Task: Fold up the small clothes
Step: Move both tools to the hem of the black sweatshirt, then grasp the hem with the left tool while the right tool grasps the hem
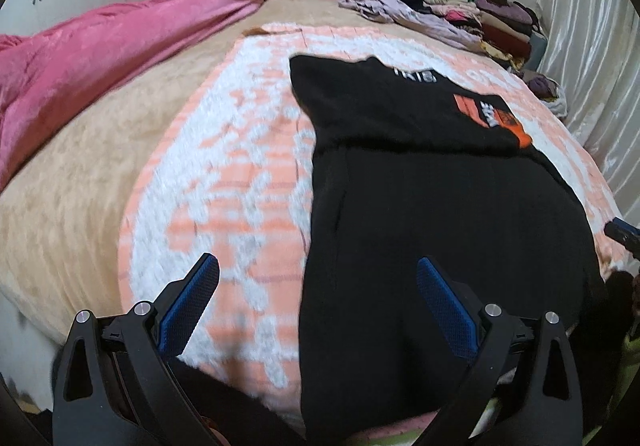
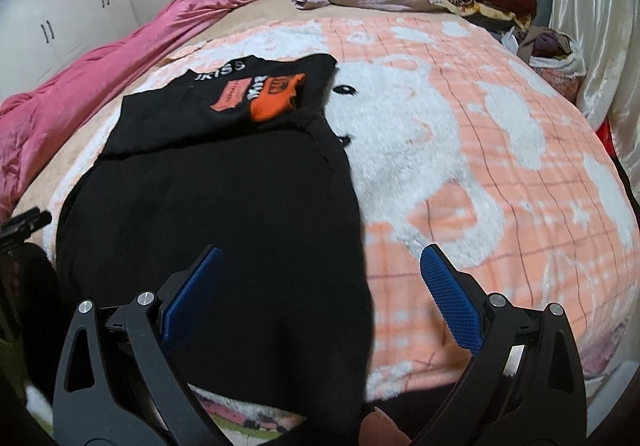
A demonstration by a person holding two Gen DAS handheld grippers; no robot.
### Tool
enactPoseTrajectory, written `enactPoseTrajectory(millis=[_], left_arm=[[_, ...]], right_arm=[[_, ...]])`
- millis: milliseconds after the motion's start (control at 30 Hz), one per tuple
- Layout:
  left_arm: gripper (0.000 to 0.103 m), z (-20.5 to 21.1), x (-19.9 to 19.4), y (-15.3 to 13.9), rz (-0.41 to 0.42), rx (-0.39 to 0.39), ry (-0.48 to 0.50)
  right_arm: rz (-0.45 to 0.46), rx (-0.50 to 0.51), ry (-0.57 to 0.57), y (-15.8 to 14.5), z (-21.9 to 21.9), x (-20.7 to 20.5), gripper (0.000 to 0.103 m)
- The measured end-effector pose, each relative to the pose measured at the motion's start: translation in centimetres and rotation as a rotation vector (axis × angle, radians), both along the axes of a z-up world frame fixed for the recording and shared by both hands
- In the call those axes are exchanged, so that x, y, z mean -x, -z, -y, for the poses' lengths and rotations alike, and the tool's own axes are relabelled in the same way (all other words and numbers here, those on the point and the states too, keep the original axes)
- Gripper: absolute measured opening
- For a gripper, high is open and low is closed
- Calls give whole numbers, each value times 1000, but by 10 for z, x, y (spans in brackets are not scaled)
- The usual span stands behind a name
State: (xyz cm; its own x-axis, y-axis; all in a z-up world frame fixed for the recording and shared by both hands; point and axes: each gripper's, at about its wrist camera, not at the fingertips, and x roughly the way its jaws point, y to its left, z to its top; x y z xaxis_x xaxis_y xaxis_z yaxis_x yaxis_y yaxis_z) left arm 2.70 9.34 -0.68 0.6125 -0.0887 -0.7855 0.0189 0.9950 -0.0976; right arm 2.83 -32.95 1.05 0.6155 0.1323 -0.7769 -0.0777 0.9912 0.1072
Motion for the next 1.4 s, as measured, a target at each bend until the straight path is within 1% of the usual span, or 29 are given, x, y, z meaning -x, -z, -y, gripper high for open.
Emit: enactPoseTrajectory(millis=[233,367,500,633,733,833,900,933,967,1000,1033,1067,1100,1133,1200,1233,1267,1300,1367,1400], left_arm=[[98,9,11,15,-47,2,31],[98,14,15,25,-75,20,37],[98,16,17,37,-108,64,32],[98,21,16,49,-148,61,34],[98,24,16,53,-150,49,33],[98,24,15,54,-148,55,30],[98,24,15,55,-149,58,29],[98,24,14,55,-148,60,29],[98,24,14,55,-147,63,29],[98,23,15,55,-147,69,28],[98,21,17,54,-146,78,26],[97,20,18,54,-145,83,26],[97,18,19,54,-144,89,25],[97,18,19,53,-143,95,25],[94,16,22,53,-141,102,24],[87,16,23,52,-139,101,21],[77,15,24,52,-134,103,16],[74,14,26,50,-127,111,14],[66,10,28,49,-122,127,10],[62,8,29,50,-121,131,7]], right_arm=[[-34,-8,-6,5,3,2,93],[-74,0,-14,11,3,4,93],[-117,7,-14,19,4,4,93],[-143,11,-24,24,3,4,93],[-158,8,-34,26,1,3,93],[-171,4,-43,29,0,2,93],[-185,-2,-53,32,-1,1,86],[-188,-9,-59,33,-2,1,72],[-190,-24,-69,33,-1,1,55],[-190,-35,-75,33,-1,1,48],[-188,-41,-79,33,-1,1,35],[-178,-55,-90,31,-1,3,15],[-168,-69,-105,29,-1,4,9],[-160,-73,-112,28,-2,6,7],[-163,-71,-125,27,-4,7,7],[-167,-66,-126,28,-4,6,7],[-179,-57,-123,30,-5,5,10],[-194,-49,-124,32,-5,5,11],[-214,-38,-122,35,-5,4,26],[-221,-35,-124,36,-5,5,27]])
